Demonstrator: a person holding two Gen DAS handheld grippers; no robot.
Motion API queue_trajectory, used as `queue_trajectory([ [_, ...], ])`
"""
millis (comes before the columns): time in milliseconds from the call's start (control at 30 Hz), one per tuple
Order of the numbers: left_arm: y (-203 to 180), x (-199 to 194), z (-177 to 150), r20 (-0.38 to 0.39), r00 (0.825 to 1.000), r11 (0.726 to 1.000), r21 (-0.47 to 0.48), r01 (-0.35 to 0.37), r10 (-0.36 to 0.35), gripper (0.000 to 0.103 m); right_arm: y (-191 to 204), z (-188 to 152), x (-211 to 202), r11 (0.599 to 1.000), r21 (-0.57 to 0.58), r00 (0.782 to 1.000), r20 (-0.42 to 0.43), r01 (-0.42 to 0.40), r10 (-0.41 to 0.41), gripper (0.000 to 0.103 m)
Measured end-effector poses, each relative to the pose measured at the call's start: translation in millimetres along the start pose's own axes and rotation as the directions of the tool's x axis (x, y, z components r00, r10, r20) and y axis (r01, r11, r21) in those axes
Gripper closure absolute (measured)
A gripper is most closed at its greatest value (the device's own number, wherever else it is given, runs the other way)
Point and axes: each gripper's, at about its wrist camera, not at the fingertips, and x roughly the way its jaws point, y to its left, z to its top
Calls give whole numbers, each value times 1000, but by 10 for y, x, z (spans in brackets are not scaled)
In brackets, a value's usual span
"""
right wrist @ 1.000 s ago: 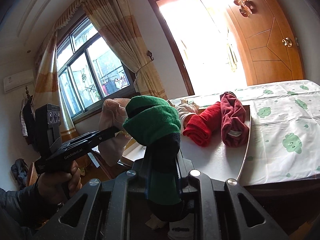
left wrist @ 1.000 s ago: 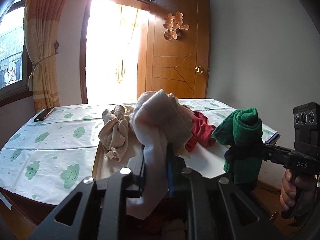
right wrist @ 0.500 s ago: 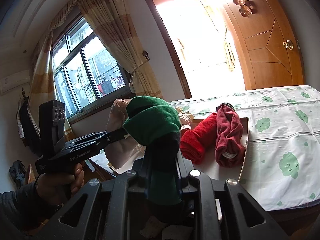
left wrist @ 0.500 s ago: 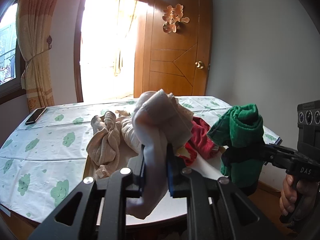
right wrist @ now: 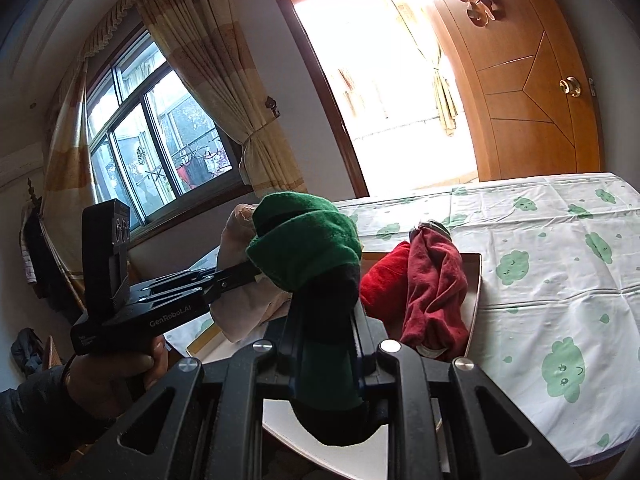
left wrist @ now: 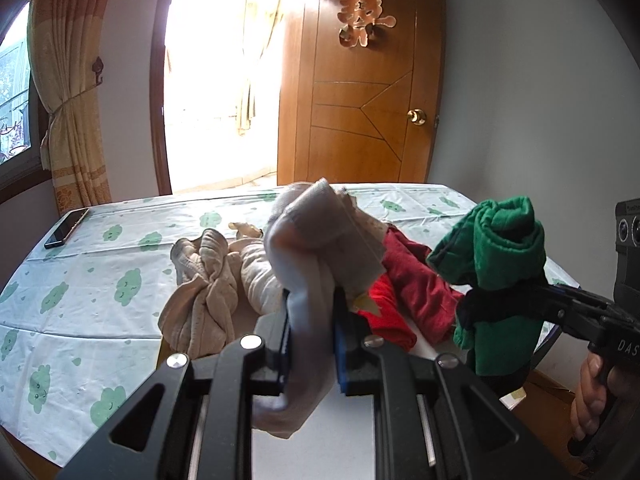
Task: Take underwear out of drawer
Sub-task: 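Lower both held garments toward the tray beside the red items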
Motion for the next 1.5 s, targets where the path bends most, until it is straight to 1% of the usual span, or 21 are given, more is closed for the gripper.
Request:
queue_trajectory([
  [367, 1, 248, 248, -20, 999, 999, 4, -37, 37, 88, -180, 291, 202, 999, 29, 999, -17, 44, -43, 82],
  [467, 30, 315, 307, -29, 999, 999, -12, -38, 38, 88, -210, 347, 261, 998, 42, 998, -31, 49, -47, 82],
  [567, 30, 383, 356, -40, 998, 999, -21, -41, 40, 88, -222, 378, 330, 997, 34, 997, -49, 63, -61, 82],
  [667, 10, 432, 428, -34, 999, 999, -22, -39, 38, 88, -220, 405, 401, 997, 25, 995, -64, 78, -76, 82],
  [767, -13, 496, 483, -32, 998, 998, -26, -49, 48, 88, -227, 437, 470, 996, 32, 994, -75, 88, -85, 82],
  [900, -13, 624, 552, -49, 997, 997, -48, -57, 54, 88, -241, 474, 592, 994, 50, 990, -101, 100, -94, 82],
  [1200, -30, 861, 604, -88, 995, 995, -80, -61, 54, 88, -272, 549, 768, 990, 70, 986, -120, 126, -118, 82],
  [1500, -54, 1067, 535, -122, 990, 994, -79, -82, 72, 88, -389, 487, 949, 981, 89, 976, -149, 173, -159, 82],
])
